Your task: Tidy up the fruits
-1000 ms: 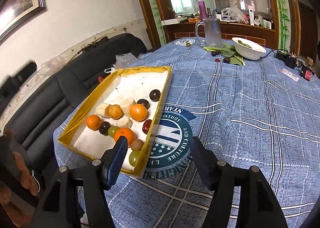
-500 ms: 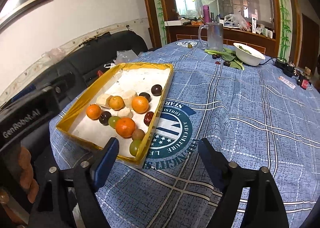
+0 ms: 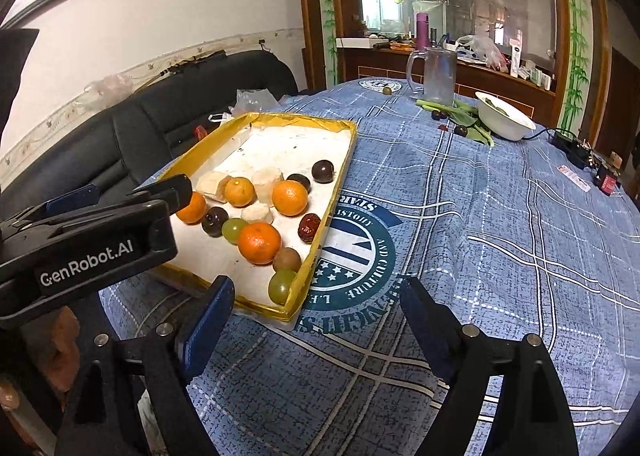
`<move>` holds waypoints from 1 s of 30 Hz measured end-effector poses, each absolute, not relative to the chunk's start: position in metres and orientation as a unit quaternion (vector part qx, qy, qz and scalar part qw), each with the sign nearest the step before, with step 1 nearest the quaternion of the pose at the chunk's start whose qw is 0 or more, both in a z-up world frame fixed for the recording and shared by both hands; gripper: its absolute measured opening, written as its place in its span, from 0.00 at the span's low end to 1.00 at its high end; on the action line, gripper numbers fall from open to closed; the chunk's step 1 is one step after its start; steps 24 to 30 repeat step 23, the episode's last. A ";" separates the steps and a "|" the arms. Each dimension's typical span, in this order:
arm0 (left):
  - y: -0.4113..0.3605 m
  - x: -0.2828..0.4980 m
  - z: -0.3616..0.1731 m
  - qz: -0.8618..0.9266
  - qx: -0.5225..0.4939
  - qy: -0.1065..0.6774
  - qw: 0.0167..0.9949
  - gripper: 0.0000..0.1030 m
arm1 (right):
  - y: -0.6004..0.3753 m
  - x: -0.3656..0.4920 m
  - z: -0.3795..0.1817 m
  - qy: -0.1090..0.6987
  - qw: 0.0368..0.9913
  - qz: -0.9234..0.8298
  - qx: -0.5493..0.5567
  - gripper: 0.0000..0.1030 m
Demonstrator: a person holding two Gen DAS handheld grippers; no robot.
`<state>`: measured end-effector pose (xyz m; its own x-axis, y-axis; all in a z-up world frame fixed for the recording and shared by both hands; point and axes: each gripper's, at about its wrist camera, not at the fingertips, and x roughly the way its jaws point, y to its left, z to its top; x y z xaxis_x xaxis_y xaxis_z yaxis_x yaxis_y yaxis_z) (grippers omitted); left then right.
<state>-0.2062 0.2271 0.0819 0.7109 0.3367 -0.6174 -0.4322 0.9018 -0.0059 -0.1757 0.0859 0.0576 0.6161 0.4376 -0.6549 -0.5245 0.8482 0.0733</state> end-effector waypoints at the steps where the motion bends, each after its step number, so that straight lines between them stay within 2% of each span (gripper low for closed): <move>1: 0.228 -0.206 0.080 0.206 -0.080 0.321 0.921 1.00 | 0.088 -0.176 0.057 0.347 0.896 0.269 -0.065 0.86; 13: 0.236 -0.202 0.070 0.208 -0.092 0.340 0.913 1.00 | 0.112 -0.165 0.059 0.342 0.895 0.263 -0.114 0.86; 30: 0.231 -0.198 0.070 0.212 -0.077 0.346 0.911 1.00 | 0.109 -0.154 0.060 0.350 0.895 0.258 -0.102 0.86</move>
